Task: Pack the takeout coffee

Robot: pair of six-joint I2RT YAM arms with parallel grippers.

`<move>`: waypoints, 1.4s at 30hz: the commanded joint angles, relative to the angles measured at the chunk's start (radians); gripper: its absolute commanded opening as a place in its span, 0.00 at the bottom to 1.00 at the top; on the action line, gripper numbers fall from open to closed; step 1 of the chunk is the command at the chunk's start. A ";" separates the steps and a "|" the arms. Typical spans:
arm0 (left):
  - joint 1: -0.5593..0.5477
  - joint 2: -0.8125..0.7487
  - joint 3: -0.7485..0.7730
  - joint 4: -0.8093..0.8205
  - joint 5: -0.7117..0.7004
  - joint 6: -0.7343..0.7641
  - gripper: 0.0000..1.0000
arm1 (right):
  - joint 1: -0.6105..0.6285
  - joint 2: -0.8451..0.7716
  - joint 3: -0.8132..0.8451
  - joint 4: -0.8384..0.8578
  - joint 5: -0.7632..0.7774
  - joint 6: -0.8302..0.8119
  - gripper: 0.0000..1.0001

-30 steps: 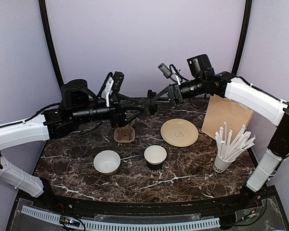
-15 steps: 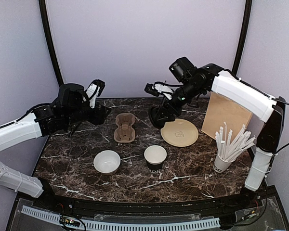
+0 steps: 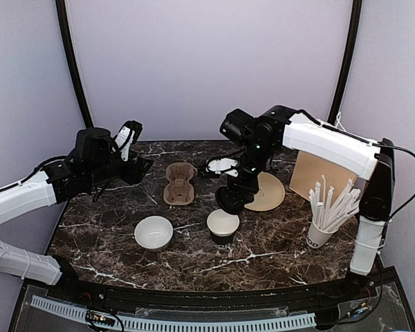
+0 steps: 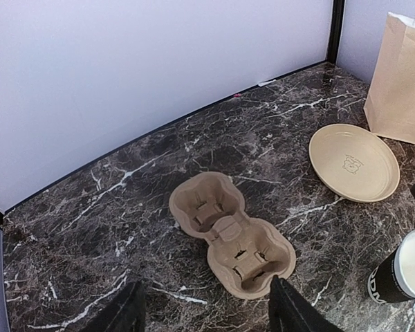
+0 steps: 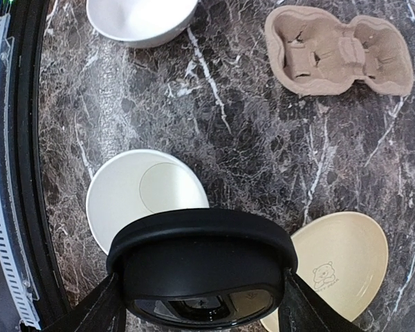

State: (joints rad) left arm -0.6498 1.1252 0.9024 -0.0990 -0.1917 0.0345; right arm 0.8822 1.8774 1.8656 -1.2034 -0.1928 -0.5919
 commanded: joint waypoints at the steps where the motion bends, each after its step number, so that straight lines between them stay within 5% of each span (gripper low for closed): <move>1: 0.006 -0.040 -0.017 0.027 0.028 0.013 0.63 | 0.026 0.050 0.011 -0.061 -0.002 -0.032 0.71; 42: 0.013 -0.006 -0.013 0.016 0.078 0.018 0.63 | 0.133 0.106 0.056 -0.063 0.094 -0.025 0.73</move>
State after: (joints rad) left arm -0.6434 1.1255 0.8948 -0.0978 -0.1272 0.0418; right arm 1.0100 1.9636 1.8896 -1.2789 -0.1051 -0.6266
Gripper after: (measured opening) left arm 0.631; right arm 0.728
